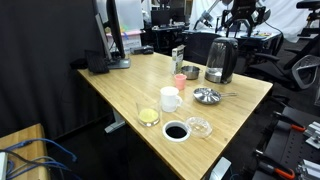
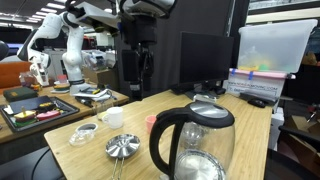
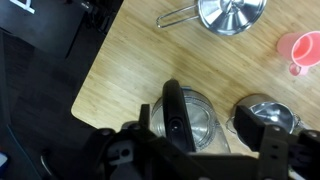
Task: Open the kettle lid
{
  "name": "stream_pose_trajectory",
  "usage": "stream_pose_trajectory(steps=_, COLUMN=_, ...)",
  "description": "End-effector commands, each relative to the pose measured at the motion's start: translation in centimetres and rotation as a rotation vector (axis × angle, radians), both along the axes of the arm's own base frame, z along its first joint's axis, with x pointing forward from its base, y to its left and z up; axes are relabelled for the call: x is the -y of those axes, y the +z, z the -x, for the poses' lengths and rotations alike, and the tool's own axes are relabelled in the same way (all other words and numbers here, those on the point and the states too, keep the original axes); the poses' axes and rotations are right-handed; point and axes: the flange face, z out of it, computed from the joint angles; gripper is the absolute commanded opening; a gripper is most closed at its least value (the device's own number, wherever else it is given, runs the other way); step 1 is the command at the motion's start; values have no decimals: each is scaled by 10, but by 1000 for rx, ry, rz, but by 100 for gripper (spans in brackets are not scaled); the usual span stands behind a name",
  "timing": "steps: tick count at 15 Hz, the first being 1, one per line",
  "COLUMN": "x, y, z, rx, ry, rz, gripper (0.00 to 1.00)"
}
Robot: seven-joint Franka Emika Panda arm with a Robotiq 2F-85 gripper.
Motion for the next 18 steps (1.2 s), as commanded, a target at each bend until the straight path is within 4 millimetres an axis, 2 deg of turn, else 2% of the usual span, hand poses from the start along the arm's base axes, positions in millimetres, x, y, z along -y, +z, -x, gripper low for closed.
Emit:
stream_pose_trajectory(steps=1, x=5, y=-2, z=-1, rx=14, ry=-13, rz=9, gripper=55)
stream_pose_trajectory(steps=8, x=7, y=-9, z=0, rx=11, ry=-36, rz=15, gripper=5)
stream_pose_trajectory(steps=10, x=10, y=-14, z=0, rx=12, ry=-49, rz=23, gripper=0)
stream_pose_trajectory(steps=18, x=18, y=-26, z=-5, rx=2, ry=-84, rz=59, gripper=0)
